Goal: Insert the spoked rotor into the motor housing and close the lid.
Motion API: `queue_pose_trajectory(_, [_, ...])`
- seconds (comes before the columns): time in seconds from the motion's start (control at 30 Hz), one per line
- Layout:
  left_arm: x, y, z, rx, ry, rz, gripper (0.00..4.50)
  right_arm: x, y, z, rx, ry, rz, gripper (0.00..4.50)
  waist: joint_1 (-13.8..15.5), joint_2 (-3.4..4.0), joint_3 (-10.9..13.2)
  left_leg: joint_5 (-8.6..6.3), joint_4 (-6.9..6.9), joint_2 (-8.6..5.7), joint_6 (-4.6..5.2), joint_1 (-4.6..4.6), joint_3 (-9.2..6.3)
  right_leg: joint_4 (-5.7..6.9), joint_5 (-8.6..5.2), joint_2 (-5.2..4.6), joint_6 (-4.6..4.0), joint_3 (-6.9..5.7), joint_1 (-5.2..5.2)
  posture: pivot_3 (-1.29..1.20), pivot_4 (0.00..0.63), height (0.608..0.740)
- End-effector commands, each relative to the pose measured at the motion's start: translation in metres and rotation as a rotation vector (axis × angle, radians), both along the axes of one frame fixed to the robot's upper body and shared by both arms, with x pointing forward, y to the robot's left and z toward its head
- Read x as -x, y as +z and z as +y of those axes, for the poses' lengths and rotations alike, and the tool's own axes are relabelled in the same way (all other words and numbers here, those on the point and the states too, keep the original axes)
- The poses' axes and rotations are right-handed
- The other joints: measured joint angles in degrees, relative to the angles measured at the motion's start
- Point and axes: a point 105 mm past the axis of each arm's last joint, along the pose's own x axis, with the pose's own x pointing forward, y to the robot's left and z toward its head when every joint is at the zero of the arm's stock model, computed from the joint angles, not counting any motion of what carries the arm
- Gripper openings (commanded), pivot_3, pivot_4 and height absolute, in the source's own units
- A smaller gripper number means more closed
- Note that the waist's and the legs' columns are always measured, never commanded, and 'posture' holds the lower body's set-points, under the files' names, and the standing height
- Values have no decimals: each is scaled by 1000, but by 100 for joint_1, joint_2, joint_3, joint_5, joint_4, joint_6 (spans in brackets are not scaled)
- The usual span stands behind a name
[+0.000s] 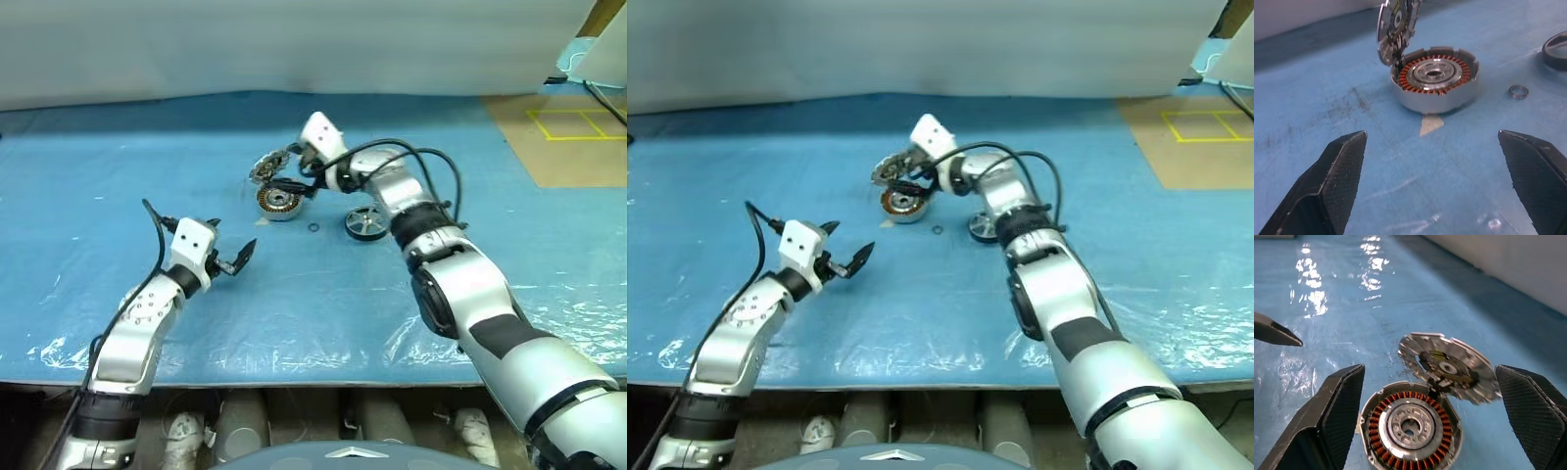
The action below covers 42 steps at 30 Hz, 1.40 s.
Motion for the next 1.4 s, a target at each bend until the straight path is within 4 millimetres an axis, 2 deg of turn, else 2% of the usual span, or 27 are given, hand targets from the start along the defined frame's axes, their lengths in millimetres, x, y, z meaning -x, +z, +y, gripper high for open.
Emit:
queue_pose_trajectory(0.03, [-5, 23, -3, -18, -111, 6, 4500, 28, 7, -20, -93, -40, -8, 4431, 37, 0, 0, 10, -2, 0, -16, 0, 0, -1, 0, 2, 1, 0, -1, 0, 150, 740])
queue_pose_trajectory(0.13, [-11, 34, -5, -105, -239, 36, 4500, 61, 0, -42, -169, -127, 3, 4431, 52, 2, 2, 13, -11, 0, -22, 0, 0, -1, 1, 6, 2, 1, -8, 0, 150, 740])
queue_pose_trajectory(0.23, [-18, 42, -5, -191, -348, 63, 4500, 94, -4, -52, -258, -148, -27, 4431, 42, 1, 1, 3, -16, -3, -38, 7, 1, -6, 1, 6, 3, 8, -8, 0, 150, 740])
queue_pose_trajectory(0.4, [-30, 47, -14, -379, -596, 114, 4500, 119, -30, -84, -352, -312, 25, 4431, 67, 1, 0, 0, -20, -8, -44, 44, 4, -12, -1, 1, 7, 17, 29, 0, 150, 740])
queue_pose_trajectory(0.47, [-35, 48, -15, -422, -643, 124, 4500, 123, -38, -91, -380, -362, 46, 4431, 69, 1, 0, 0, -22, -13, -44, 52, 4, -15, -1, -4, 8, 20, 37, 0, 150, 740])
queue_pose_trajectory(0.53, [-51, 50, -20, -496, -679, 121, 4500, 128, -61, -107, -409, -454, 74, 4431, 70, 0, 0, 0, -23, -18, -44, 53, 4, -15, 0, -9, 9, 22, 38, 0, 150, 740])
queue_pose_trajectory(0.6, [-63, 51, -22, -572, -695, 113, 4500, 133, -78, -114, -408, -504, 103, 4431, 92, 0, 0, 1, -26, -17, -45, 51, 2, -19, -1, -8, 11, 17, 39, 0, 150, 740])
queue_pose_trajectory(0.73, [-77, 55, -36, -696, -769, 97, 4500, 140, -99, -113, -394, -547, 141, 4431, 95, -2, 0, 1, -32, -21, -46, 37, -2, -40, 2, -9, 15, 13, 39, 0, 150, 740])
queue_pose_trajectory(0.93, [-83, 55, -46, -820, -838, 138, 4500, 140, -99, -105, -391, -541, 130, 4431, 86, -3, 0, 2, -54, -22, -46, 37, -4, -56, 4, -7, 18, 4, 38, 0, 150, 740])
queue_pose_trajectory(1.07, [-85, 53, -51, -882, -845, 168, 4500, 141, -98, -110, -393, -555, 126, 4431, 160, -4, 1, 2, -58, -25, -46, 33, -5, -73, 7, -9, 23, 3, 42, 0, 150, 740])
queue_pose_trajectory(1.4, [-91, 51, -66, -935, -824, 155, 4500, 147, -96, -109, -396, -556, 135, 4431, 222, -8, 3, 2, -66, -24, -45, 31, -6, -87, 10, -10, 28, -1, 45, 0, 150, 740])
